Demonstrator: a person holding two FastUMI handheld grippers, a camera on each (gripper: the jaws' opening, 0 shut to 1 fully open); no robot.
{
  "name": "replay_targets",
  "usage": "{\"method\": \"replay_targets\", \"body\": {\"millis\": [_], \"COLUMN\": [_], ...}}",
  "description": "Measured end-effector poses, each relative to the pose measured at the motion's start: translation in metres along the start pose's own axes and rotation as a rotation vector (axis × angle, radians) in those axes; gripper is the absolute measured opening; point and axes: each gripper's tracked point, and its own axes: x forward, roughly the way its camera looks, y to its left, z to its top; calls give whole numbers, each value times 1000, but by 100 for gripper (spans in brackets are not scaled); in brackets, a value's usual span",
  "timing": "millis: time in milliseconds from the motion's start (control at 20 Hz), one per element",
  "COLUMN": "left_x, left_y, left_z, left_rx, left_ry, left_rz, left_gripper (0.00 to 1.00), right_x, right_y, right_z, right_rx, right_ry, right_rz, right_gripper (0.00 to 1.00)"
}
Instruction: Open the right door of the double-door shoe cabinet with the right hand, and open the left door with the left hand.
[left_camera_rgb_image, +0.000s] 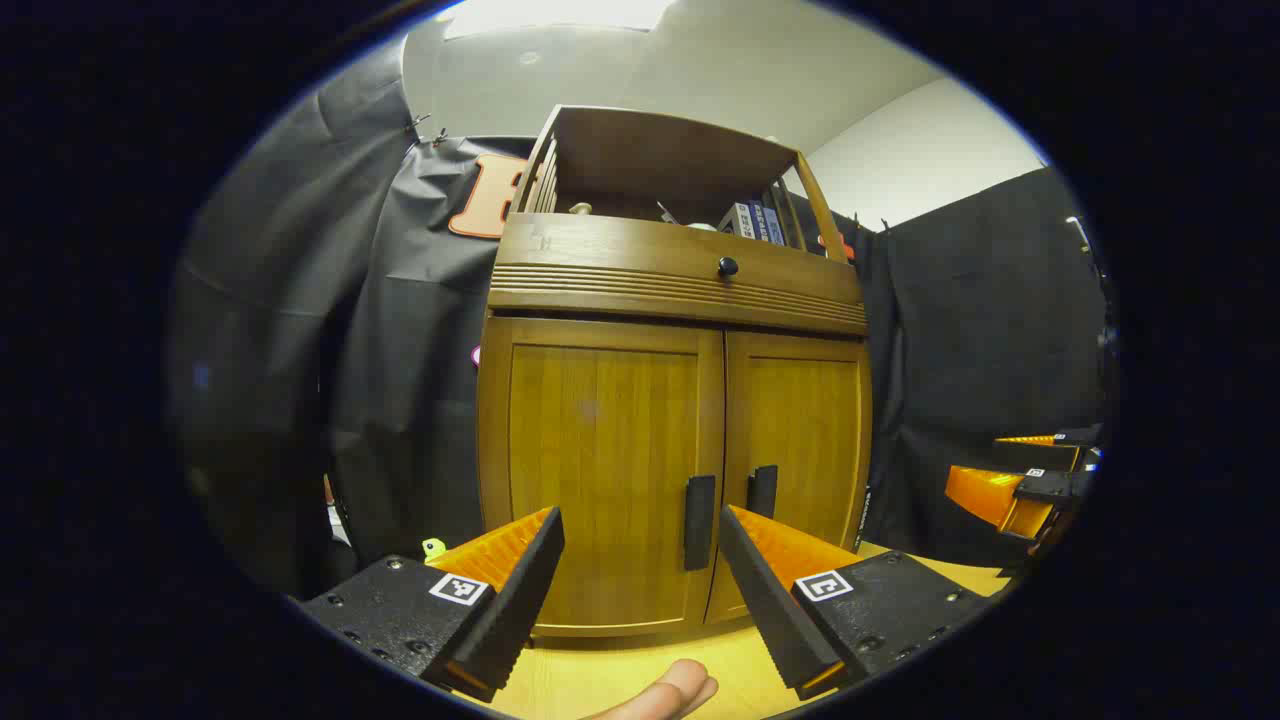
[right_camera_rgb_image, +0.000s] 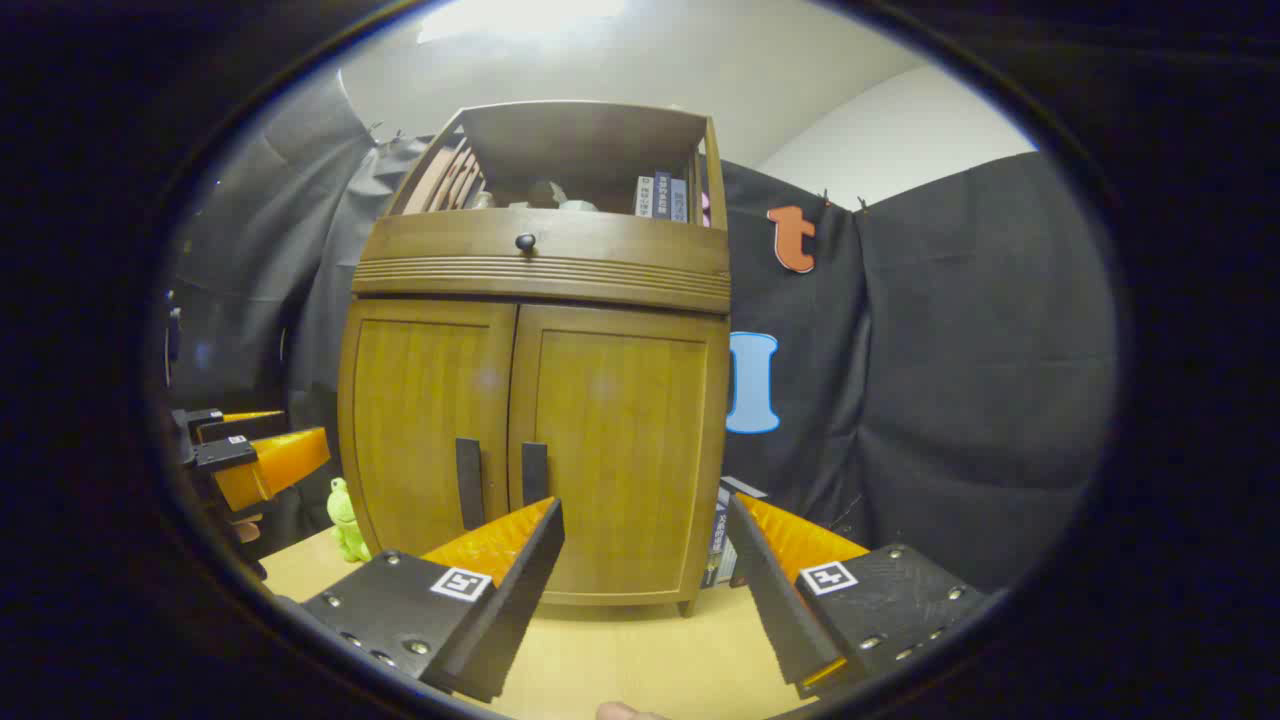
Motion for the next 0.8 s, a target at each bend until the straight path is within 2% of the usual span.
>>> {"method": "replay_targets", "body": {"millis": [550, 600, 800], "left_x": [4, 5, 7], "left_y": [5, 6, 10], "left_z": [-1, -1, -2], "left_rx": [-11, -10, -21], "left_ry": [11, 10, 15], "left_rz": [-2, -2, 5], "left_gripper": [96, 96, 96], "right_x": [16, 17, 27], "right_y": [-3, -3, -7], "right_z": [-12, -13, -8], "right_rx": [5, 7, 34], "right_ry": [35, 35, 26], "right_rz": [-2, -3, -14], "right_gripper": [97, 93, 96]}}
